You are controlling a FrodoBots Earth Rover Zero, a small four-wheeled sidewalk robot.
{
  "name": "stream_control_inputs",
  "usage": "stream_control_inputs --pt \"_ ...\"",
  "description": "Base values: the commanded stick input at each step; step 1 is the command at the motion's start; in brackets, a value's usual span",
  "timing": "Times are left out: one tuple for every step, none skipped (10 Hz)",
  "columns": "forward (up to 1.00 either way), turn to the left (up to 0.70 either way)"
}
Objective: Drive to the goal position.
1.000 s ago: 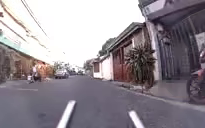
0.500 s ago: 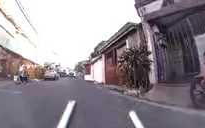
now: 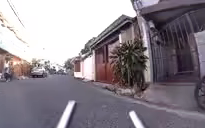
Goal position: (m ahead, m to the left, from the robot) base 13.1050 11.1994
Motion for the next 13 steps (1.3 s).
stream_control_inputs --pt "0.85 -0.34" --pt "0.85 -0.34" --pt "0.85 0.0" --pt "0.85 0.0" --pt "0.85 0.0" --pt "0.85 0.0" --pt "0.85 0.0" --pt "0.85 0.0" --pt "0.85 0.0" --pt "0.85 0.0" --pt "0.85 0.0" --pt "0.85 0.0" --pt "0.85 0.0"
